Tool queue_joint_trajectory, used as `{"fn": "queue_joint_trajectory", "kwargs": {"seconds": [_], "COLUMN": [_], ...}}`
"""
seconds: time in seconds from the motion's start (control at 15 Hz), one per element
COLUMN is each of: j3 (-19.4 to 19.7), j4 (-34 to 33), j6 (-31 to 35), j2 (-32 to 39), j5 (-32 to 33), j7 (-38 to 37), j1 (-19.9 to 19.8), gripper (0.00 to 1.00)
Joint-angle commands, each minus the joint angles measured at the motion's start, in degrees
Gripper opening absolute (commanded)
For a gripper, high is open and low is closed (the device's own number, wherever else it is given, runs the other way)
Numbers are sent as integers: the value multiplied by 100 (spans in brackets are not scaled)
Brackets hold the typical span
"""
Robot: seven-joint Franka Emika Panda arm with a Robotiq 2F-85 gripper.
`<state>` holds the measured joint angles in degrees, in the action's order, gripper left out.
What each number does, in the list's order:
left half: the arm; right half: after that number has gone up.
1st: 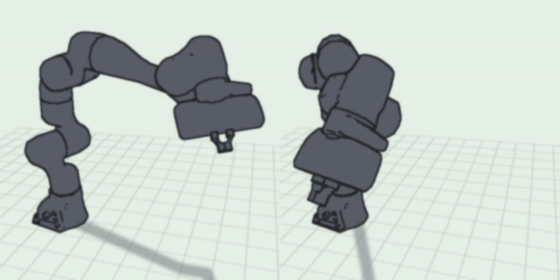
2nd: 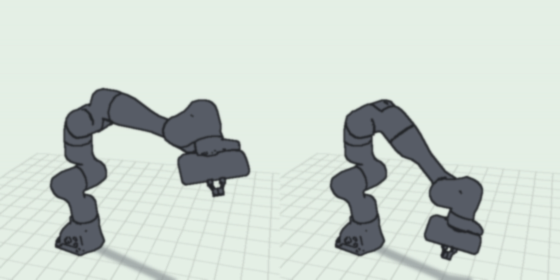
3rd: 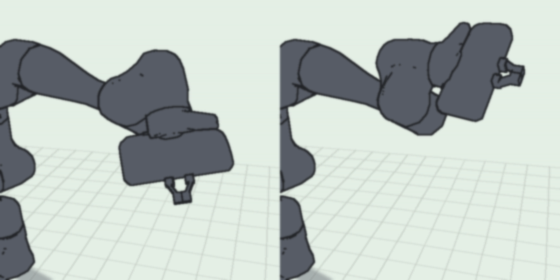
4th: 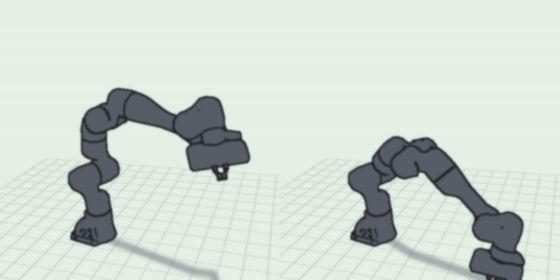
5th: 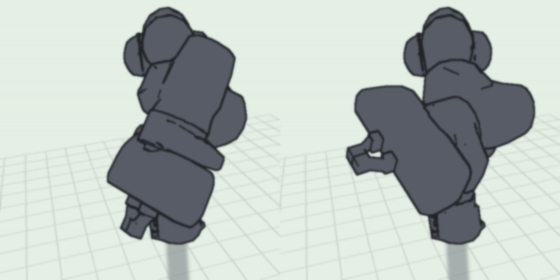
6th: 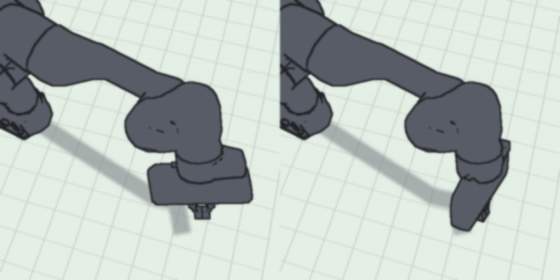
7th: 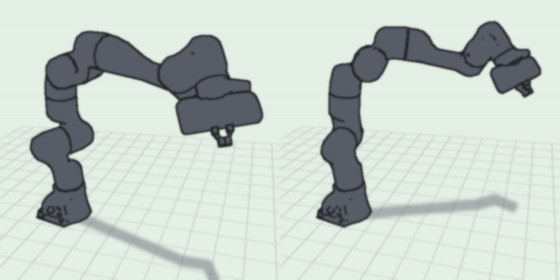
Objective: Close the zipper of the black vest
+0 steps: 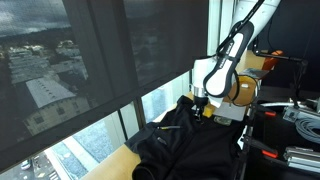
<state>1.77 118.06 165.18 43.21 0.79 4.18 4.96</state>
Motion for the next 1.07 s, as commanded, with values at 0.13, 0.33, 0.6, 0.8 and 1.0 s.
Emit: {"fn": "queue_joint_trajectory", "kwargs": {"seconds": [0.13, 0.33, 0.6, 0.8, 1.0], "j3": [81, 64, -21, -86, -172], "j4": [-156, -171, -235, -341, -509], "j6": [-114, -117, -173, -287, -434], "j2": [61, 24, 5, 53, 144], "j5": [163, 188, 191, 196, 215], "j7": [-166, -158, -167, -186, -173], "j1": [50, 100, 234, 393, 548], "gripper": [2, 2, 2, 2, 2]}}
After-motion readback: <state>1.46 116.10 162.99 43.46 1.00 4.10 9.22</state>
